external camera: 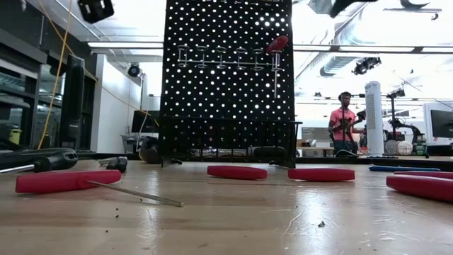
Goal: Hang tools onto peg board
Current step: Hang the red allen wrench on the peg board
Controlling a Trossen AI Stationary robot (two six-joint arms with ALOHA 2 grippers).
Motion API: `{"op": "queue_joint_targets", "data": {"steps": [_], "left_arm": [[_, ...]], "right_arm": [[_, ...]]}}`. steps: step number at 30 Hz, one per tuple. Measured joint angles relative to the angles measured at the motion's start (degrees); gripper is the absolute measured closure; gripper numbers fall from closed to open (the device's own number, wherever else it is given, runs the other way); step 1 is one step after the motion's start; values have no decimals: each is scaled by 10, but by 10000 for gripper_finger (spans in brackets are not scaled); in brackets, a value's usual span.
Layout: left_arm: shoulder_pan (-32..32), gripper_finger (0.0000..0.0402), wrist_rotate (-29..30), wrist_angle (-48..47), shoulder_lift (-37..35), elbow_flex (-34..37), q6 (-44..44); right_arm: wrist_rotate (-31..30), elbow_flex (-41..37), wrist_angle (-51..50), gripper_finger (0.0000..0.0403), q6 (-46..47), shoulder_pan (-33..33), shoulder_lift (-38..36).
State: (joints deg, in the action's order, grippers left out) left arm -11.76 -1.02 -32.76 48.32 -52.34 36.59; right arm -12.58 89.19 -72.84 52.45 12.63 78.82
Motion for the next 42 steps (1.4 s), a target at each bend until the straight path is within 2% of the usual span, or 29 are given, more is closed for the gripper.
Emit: {"op": "queue_joint_targets", "data": {"steps": [5,8,11,13,17,21,26,31,35,42], "left_arm": [[-47,222,54,-13,56,0,3],[-60,222,73,-19,102,0,20],[-69,222,70,-24,152,0,33],[-72,222,54,-24,182,0,38],[-74,222,-17,-24,228,0,40],[-74,222,-66,-22,243,0,-6],[-74,222,-73,-33,227,0,-69],[-74,222,-72,-61,202,0,-133],[-72,222,-68,-74,187,0,-161],[-72,222,-49,-81,176,0,-141]], "right_arm": [[42,0,-76,162,171,42,31],[78,0,-96,162,229,65,66],[86,0,-102,162,276,82,116],[87,0,-102,162,296,89,151],[105,-1,-129,162,323,102,218],[135,-8,-161,162,419,133,242],[162,-117,-36,162,643,175,202],[143,-266,124,162,794,164,143],[150,-341,202,162,804,130,130],[153,-416,258,162,807,90,130]]}}
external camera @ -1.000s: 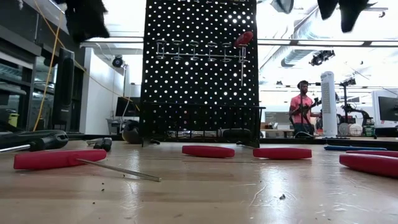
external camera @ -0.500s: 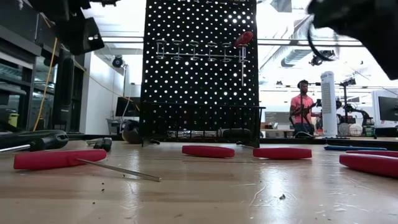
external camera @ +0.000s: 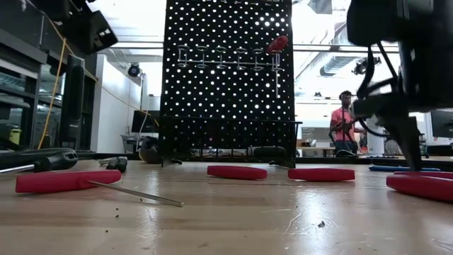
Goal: Hang tools onto peg board
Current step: Hang the red allen wrench on the peg board
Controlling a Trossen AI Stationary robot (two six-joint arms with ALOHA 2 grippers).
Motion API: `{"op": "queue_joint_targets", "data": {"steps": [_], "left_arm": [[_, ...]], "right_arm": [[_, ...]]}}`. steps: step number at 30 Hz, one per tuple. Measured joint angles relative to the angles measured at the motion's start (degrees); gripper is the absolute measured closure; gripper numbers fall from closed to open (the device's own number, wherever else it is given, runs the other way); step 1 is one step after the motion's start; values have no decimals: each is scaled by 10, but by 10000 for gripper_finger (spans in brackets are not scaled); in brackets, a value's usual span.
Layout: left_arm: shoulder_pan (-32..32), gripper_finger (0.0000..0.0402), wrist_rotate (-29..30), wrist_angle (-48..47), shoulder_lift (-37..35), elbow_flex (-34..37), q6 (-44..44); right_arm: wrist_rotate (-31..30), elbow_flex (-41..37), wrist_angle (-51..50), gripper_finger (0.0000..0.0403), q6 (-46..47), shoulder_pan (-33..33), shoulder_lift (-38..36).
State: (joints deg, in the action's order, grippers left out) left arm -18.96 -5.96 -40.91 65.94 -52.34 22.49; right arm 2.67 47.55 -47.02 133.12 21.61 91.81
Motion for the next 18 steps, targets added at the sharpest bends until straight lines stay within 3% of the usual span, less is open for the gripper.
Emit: {"op": "queue_joint_targets", "data": {"steps": [8,11,15,18], "left_arm": [[-2,222,18,1,-1,0,44],[-2,222,25,0,-1,0,52],[-2,222,42,0,-1,0,61],[-2,222,53,0,-1,0,69]], "right_arm": [[64,-76,153,205,10,-11,-5],[72,-80,145,260,8,-11,-3],[79,-82,124,376,-8,-9,1],[75,-82,119,390,-28,-9,1]]}}
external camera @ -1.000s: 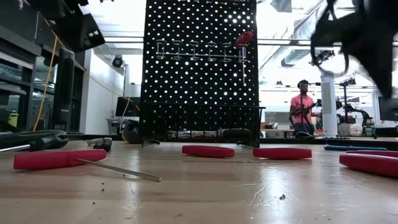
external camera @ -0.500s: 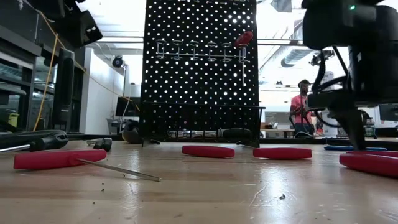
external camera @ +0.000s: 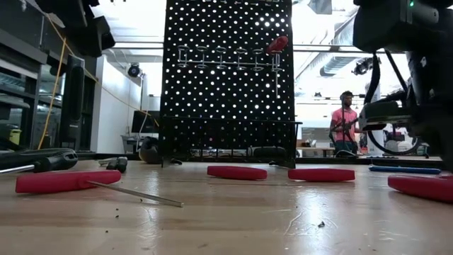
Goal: Hang tools onto peg board
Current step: Hang the red allen wrench on the peg board
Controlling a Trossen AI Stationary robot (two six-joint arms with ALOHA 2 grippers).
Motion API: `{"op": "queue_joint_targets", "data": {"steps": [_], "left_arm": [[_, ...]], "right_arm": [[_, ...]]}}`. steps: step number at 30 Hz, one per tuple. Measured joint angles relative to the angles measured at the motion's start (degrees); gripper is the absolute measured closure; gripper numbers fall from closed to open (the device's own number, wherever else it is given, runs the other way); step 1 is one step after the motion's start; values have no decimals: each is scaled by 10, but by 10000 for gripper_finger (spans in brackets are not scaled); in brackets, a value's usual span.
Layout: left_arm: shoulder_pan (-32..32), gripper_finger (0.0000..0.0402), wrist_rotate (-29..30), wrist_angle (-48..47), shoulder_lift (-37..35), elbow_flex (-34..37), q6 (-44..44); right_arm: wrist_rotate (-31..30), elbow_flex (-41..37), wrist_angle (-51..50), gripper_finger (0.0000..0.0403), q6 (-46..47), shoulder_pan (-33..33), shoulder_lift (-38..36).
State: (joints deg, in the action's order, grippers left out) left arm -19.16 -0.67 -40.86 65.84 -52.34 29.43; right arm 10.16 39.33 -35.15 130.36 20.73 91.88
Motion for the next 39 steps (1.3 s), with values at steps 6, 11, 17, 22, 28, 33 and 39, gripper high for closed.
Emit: {"op": "queue_joint_targets", "data": {"steps": [6,11,17,22,28,33,39], "left_arm": [[0,222,29,1,-8,0,5],[5,222,67,5,-43,0,0],[17,222,111,13,-114,0,-12],[19,222,132,23,-163,0,-37],[19,222,150,53,-183,0,-67],[19,222,151,96,-166,0,-120],[19,222,156,138,-121,0,-164]], "right_arm": [[-29,16,-43,402,-64,8,-9],[-87,50,-108,403,-85,31,-23],[-135,95,-125,403,-96,54,-57],[-190,137,-139,403,-105,68,-84],[-269,187,-141,402,-109,77,-99],[-329,227,-136,402,-123,79,-98],[-378,260,-134,402,-144,79,-98]]}}
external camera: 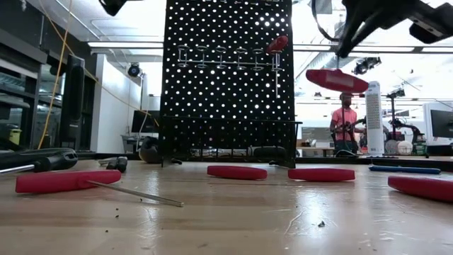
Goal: Hang tools onto peg board
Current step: Hang the red allen wrench on the peg board
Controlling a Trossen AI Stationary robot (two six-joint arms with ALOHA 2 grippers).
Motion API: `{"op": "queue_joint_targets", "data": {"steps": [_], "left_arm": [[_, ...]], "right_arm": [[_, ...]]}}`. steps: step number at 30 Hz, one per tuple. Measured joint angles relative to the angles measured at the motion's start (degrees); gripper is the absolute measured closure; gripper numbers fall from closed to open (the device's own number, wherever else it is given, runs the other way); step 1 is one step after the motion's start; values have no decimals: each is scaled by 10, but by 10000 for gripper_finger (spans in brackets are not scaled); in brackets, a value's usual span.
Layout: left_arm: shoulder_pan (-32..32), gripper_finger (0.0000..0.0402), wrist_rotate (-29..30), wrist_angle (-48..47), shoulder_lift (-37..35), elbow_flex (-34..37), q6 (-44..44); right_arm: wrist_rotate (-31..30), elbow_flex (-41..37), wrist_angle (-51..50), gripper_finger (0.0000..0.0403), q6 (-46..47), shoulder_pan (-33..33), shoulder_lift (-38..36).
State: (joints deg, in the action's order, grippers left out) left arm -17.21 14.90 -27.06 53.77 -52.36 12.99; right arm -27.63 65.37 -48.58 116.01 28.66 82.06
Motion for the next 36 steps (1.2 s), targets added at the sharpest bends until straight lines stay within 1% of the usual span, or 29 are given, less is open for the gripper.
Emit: {"op": "queue_joint_targets", "data": {"steps": [3,8,12,14,16,20,23,26,28,30,36], "left_arm": [[0,222,0,24,32,0,-13],[1,222,-1,105,98,0,-45],[8,222,-23,169,152,0,-46],[8,222,-37,177,171,0,-41],[7,222,-48,176,183,0,-24],[7,222,-82,157,187,0,-2],[7,222,-87,136,184,0,-1],[7,222,-87,137,183,0,-1],[7,222,-88,137,183,0,5],[7,222,-88,136,183,0,16],[7,222,-89,135,183,0,43]], "right_arm": [[-16,9,6,402,-9,0,0],[-37,14,40,402,-31,-1,0],[-38,14,60,403,-47,-1,0],[-27,14,62,403,-62,-1,0],[-2,14,64,403,-83,-1,0],[19,14,66,403,-114,-1,9],[34,14,54,402,-132,-10,20],[68,13,35,396,-158,-34,36],[86,13,34,381,-193,-51,50],[105,13,33,356,-229,-70,69],[180,13,18,246,-323,-132,150]]}}
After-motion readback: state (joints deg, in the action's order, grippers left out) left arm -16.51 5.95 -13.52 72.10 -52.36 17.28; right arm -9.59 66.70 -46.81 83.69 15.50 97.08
